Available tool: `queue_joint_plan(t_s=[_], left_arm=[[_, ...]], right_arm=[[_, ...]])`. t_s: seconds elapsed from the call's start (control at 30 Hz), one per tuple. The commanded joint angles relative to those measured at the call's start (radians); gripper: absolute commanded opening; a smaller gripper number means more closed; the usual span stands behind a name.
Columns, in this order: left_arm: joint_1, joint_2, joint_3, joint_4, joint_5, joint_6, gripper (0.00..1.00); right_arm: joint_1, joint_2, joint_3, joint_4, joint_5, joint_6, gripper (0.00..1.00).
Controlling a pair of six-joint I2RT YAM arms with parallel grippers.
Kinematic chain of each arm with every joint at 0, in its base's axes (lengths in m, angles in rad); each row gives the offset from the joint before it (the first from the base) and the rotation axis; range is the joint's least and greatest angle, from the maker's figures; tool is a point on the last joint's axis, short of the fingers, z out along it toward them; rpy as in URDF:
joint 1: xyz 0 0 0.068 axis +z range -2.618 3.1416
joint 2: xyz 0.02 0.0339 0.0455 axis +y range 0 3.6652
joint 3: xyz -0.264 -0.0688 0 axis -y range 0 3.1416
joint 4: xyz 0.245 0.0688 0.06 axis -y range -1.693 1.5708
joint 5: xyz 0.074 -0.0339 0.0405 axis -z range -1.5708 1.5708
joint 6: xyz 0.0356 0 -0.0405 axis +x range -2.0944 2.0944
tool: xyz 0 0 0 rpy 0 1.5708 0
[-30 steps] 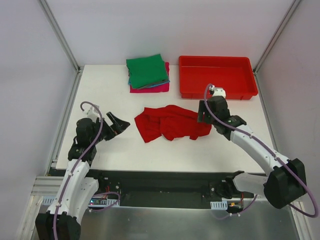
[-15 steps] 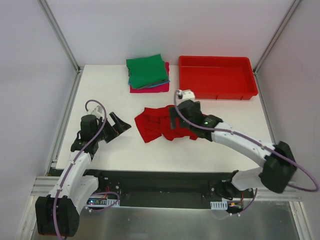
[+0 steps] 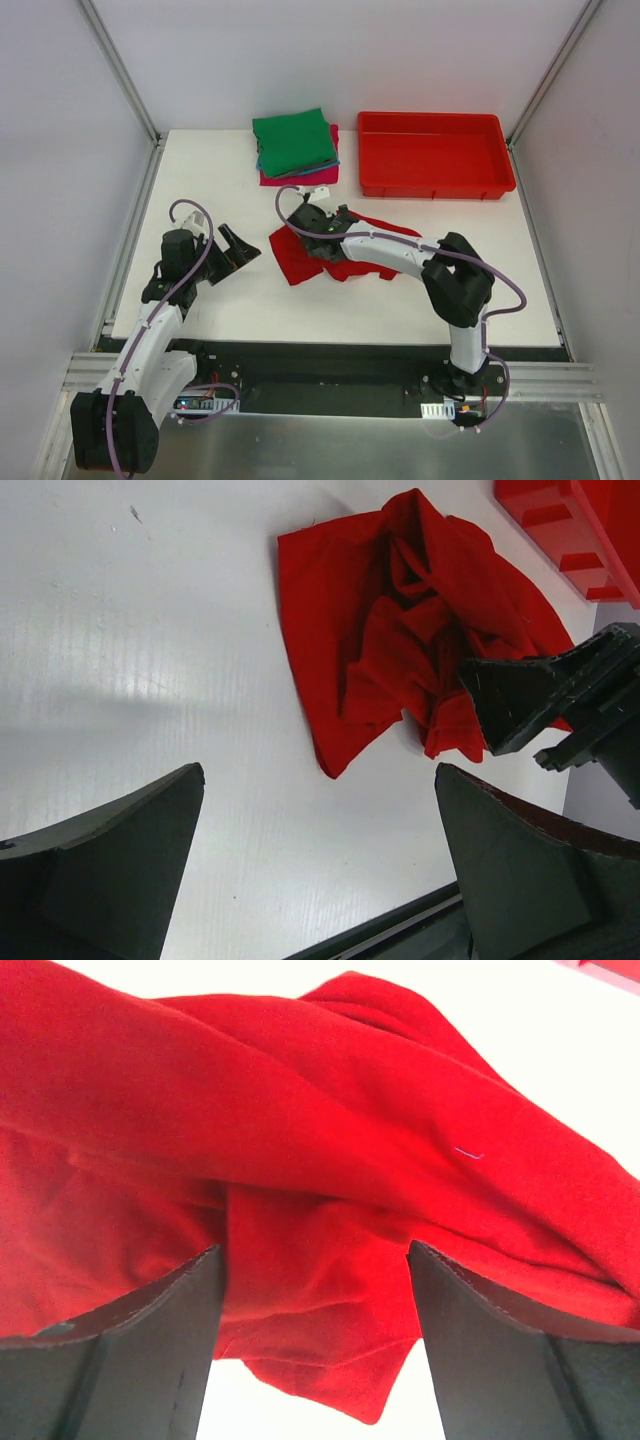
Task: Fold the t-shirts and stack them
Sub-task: Flatten out the tshirt
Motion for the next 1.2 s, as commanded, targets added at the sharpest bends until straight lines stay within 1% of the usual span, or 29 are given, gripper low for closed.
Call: queue_joint_plan(t_s=[0.0,0.07,0.13,0.2,0.27,0.3,0.33,0.5,0.67,0.77,0.97,1.07,1.17], left_arm=[[0.006,0.011,0.020,0.009,-0.020,0.028,0.99],[0.007,0.020,0.023,0.009,-0.022,0.030,0.99],[0.005,0.024,0.025,0.009,-0.022,0.031,0.99],[0.007,0.027,0.026,0.010,-0.023,0.028,0.99],[0.005,0.040,0.029,0.009,-0.017,0.026,0.99],[0.006,0.047,0.034,0.009,-0.011,0.026,0.99],[0.005,0.055,0.037,0.010,-0.007,0.028,0.99],[0.005,0.106,0.055,0.030,0.075,0.056,0.99],[-0.029,0.193,0.057,0.134,0.185,0.050,0.99],[-0.078,0.254,0.075,0.156,0.178,0.040,0.99],[-0.158,0.334,0.120,0.153,0.115,0.060,0.99],[-0.176,0.371,0.143,0.145,0.095,0.060,0.99],[-0.191,0.422,0.166,0.139,0.092,0.057,0.99]], right_arm=[[-0.009,0.007,0.021,-0.070,0.099,0.036,0.72],[-0.016,0.002,0.008,-0.082,0.106,0.037,0.60],[-0.023,-0.018,-0.005,-0.091,0.122,0.048,0.44],[-0.023,-0.067,-0.044,-0.088,0.141,0.047,0.32],[-0.023,-0.128,-0.085,-0.058,0.145,0.027,0.17],[-0.023,-0.159,-0.114,-0.036,0.136,0.011,0.05],[-0.023,-0.196,-0.140,-0.013,0.130,-0.007,0.01],[-0.027,-0.404,-0.272,0.031,0.167,-0.079,0.01],[-0.055,-0.634,-0.381,0.038,0.171,-0.128,0.01],[-0.075,-0.800,-0.467,0.022,0.213,-0.130,0.01],[-0.167,-1.134,-0.614,-0.054,0.331,-0.081,0.00],[-0.248,-1.286,-0.683,-0.071,0.343,-0.055,0.01],[-0.331,-1.368,-0.719,-0.099,0.304,-0.021,0.01]])
